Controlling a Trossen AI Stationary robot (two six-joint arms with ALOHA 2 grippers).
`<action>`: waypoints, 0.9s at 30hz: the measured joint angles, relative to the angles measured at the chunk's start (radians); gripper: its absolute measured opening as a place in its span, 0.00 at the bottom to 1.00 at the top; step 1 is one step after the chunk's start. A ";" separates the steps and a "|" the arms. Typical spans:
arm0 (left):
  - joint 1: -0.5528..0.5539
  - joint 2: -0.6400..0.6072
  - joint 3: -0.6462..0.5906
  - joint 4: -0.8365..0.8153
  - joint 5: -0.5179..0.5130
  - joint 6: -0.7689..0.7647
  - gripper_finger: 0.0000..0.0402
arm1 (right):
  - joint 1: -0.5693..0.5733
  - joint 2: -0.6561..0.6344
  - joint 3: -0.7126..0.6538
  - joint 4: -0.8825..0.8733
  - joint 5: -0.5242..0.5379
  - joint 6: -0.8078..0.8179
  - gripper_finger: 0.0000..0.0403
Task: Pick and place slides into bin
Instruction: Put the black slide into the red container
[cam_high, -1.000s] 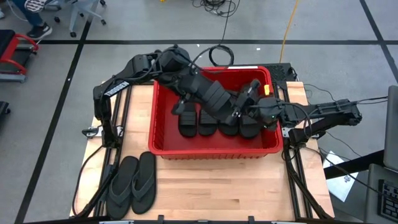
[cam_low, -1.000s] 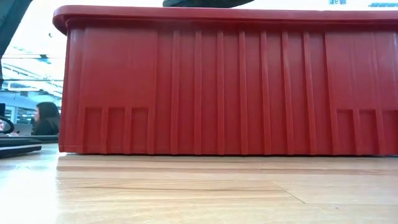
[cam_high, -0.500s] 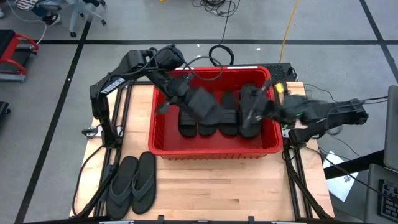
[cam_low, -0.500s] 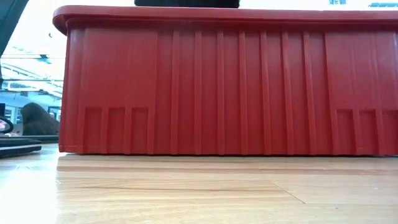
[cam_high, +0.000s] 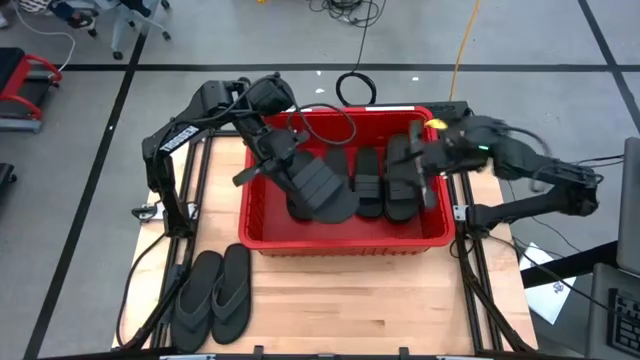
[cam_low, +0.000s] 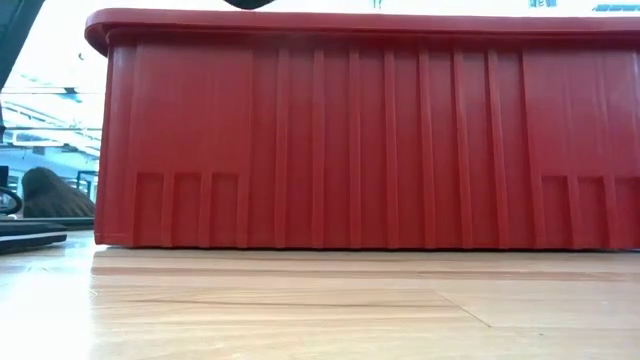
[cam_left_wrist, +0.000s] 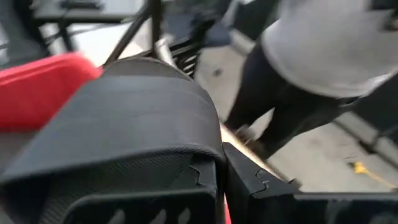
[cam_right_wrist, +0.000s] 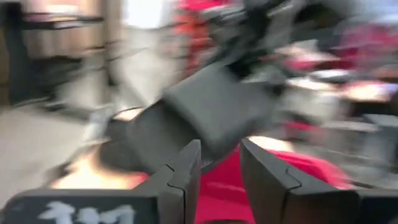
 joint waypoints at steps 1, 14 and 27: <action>-0.006 0.000 0.000 0.001 0.034 -0.003 0.00 | -0.028 0.025 0.012 -0.002 -0.102 -0.007 0.24; -0.183 0.007 0.000 0.024 0.282 -0.064 0.00 | -0.070 0.180 0.059 0.234 -0.488 0.046 0.27; -0.215 0.094 0.000 0.187 0.374 -0.189 0.00 | -0.034 0.326 0.057 0.341 -0.654 0.172 0.46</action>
